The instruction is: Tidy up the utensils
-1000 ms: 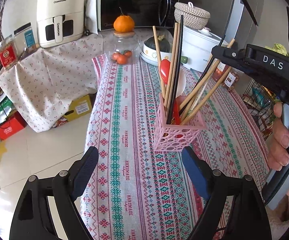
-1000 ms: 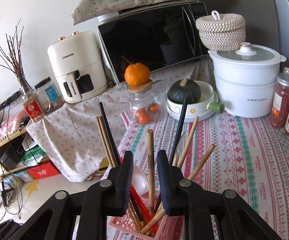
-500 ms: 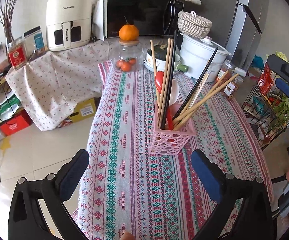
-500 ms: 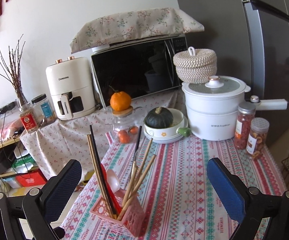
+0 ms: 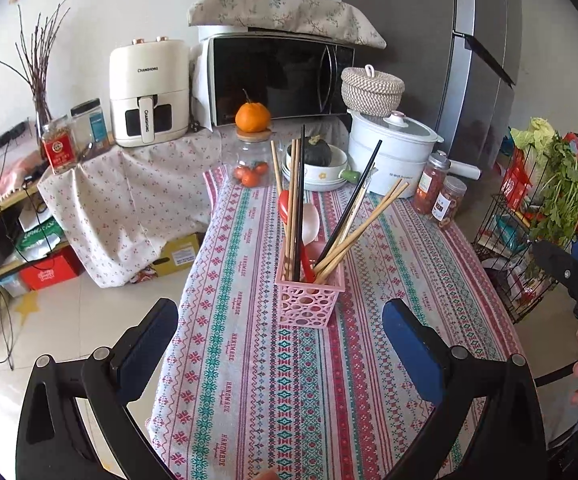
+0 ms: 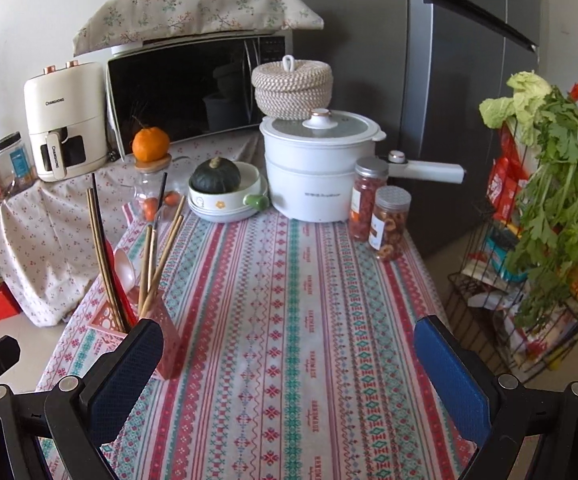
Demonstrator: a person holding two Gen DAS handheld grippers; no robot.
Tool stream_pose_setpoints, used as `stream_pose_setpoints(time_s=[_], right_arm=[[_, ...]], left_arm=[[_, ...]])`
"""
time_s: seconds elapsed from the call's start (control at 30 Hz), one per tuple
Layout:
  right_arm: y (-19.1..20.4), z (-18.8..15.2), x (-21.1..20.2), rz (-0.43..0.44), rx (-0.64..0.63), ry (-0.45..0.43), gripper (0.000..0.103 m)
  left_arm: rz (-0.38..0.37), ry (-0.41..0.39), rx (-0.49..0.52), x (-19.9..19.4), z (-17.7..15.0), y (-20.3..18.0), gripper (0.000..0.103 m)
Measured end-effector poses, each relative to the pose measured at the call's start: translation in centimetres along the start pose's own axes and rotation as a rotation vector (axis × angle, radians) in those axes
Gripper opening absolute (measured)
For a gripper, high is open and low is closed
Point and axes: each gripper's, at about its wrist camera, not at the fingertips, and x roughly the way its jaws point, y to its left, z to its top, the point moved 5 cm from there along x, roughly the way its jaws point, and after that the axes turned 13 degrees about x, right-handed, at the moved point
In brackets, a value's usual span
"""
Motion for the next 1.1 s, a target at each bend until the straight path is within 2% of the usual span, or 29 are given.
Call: stream_pose_setpoints(time_s=[0.23, 0.53, 1.1], right_arm=[[0.2, -0.3, -0.1, 0.003, -0.030, -0.004, 0.103], [0.2, -0.7, 0.6, -0.002, -0.034, 0.018, 0.103], [0.8, -0.9, 0.8, -0.003, -0.042, 0.023, 0.103]], left_arm=[[0.015, -0.038, 0.028, -1.0, 0.5, -1.8, 0.103], [0.008, -0.013, 0.042, -0.3, 0.2, -2.5, 0.103], [0.015, -0.016, 0.036, -0.4, 0.1, -2.3, 0.103]])
